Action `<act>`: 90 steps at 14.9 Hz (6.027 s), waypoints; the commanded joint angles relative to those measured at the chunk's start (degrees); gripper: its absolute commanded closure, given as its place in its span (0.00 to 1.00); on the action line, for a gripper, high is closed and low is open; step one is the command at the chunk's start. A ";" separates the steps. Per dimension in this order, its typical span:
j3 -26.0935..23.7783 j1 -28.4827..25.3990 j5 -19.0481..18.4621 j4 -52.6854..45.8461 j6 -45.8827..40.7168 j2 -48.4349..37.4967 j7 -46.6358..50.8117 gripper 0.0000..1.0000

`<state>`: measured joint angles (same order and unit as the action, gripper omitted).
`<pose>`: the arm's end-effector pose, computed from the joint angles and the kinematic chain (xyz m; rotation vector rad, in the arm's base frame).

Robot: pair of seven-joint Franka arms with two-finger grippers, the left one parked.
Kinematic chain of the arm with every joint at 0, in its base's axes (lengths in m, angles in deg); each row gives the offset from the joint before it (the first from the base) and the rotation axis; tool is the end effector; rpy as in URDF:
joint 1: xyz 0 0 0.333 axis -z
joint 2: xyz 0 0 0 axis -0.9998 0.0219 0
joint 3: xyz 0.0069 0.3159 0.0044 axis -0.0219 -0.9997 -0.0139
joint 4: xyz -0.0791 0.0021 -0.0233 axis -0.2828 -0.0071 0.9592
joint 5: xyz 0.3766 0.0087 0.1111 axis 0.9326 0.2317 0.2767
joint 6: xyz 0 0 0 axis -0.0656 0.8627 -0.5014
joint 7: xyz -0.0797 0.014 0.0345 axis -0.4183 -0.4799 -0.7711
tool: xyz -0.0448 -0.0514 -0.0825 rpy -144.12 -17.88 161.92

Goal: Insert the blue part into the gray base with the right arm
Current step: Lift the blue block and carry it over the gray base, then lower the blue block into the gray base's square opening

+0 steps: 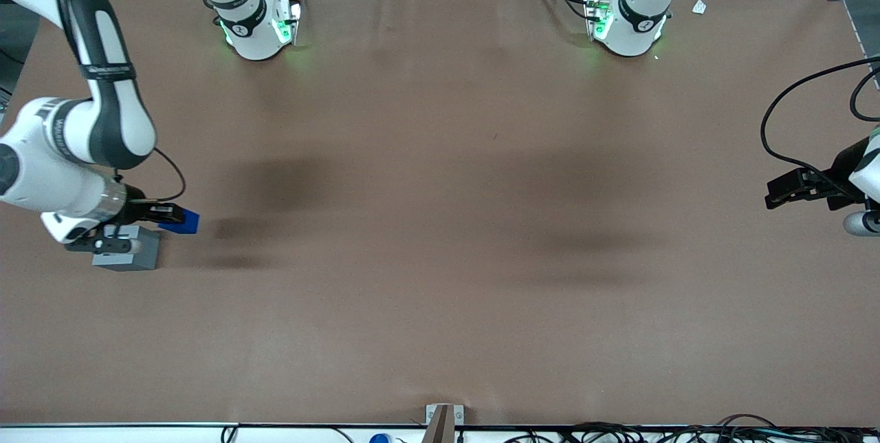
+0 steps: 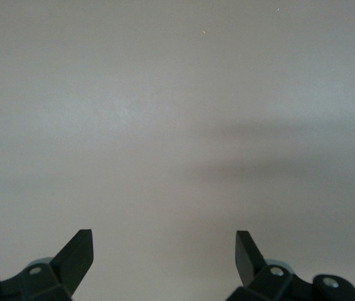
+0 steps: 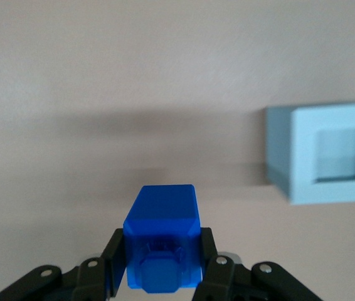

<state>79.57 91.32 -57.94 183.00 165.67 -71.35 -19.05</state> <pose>0.6091 -0.0850 0.3391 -3.1002 0.0212 0.1070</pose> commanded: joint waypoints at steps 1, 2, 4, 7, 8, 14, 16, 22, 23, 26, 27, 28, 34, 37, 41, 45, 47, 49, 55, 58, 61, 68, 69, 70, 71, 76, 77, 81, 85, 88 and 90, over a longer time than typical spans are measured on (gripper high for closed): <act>-0.71 3.74 0.10 -3.49 -1.14 0.08 -6.59 0.99; -0.71 4.62 0.10 -4.46 -1.14 0.25 -8.53 0.99; -0.71 5.77 0.10 -5.87 -1.06 1.04 -10.48 0.99; -0.71 5.86 -0.08 -6.49 -0.27 2.19 -10.57 0.99; -0.71 6.21 -0.17 -6.58 0.26 2.71 -10.57 0.99; -0.71 7.61 -0.26 -10.79 -0.44 5.26 -10.31 0.99; -0.71 7.88 0.10 -12.28 -0.70 6.84 -9.43 0.99; -0.62 9.02 -0.34 -14.84 -0.71 10.10 -9.60 0.99; -0.71 9.55 -0.34 -14.84 -0.71 10.36 -9.60 0.99; -0.62 10.51 -0.43 -14.84 -0.71 10.80 -9.95 0.99; -0.62 10.69 -0.43 -14.84 -0.71 10.80 -9.96 0.99; -0.62 10.69 -0.43 -14.84 -0.62 10.89 -9.96 0.99; -0.62 11.84 -0.52 -14.40 -0.71 11.33 -10.48 0.98; -0.62 11.84 -0.87 -14.40 -0.71 11.33 -11.36 0.98; -0.62 12.27 -0.96 -14.22 -0.71 11.33 -11.97 0.98; -0.62 12.36 -0.96 -14.14 -0.71 11.33 -12.15 0.98; -0.62 12.45 -0.96 -14.14 -0.79 11.33 -12.15 0.98; -0.62 12.45 -1.14 -14.13 -0.79 11.33 -12.15 0.98; -0.62 12.54 -1.14 -13.96 -0.79 11.42 -12.85 0.98; -0.62 12.63 -1.14 -13.96 -1.32 11.68 -13.12 0.98; -0.62 12.63 -1.22 -13.96 -1.58 11.86 -13.12 0.98; -0.53 12.71 -2.45 -14.05 -1.50 12.29 -13.03 0.98; -0.53 12.71 -2.54 -14.05 -1.41 12.38 -13.03 0.98; -0.53 12.71 -2.54 -14.05 -1.41 12.56 -13.03 0.98; -0.53 12.63 -2.54 -14.05 -1.32 12.82 -12.94 0.98; -0.53 12.45 -2.54 -14.13 -1.41 13.26 -12.50 0.98; -0.53 12.28 -2.54 -14.13 -1.50 13.26 -12.59 0.98; -0.53 11.92 -4.03 -14.13 -2.02 13.44 -12.42 0.98; -0.53 11.92 -4.12 -14.75 -4.21 13.53 -12.15 0.98; -0.53 11.92 -4.21 -14.84 -4.40 13.53 -11.54 0.98; -0.53 11.92 -4.21 -15.19 -4.40 14.14 -11.62 0.98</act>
<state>79.32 102.96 -61.30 168.81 162.06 -59.34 -31.26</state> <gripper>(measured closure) 0.498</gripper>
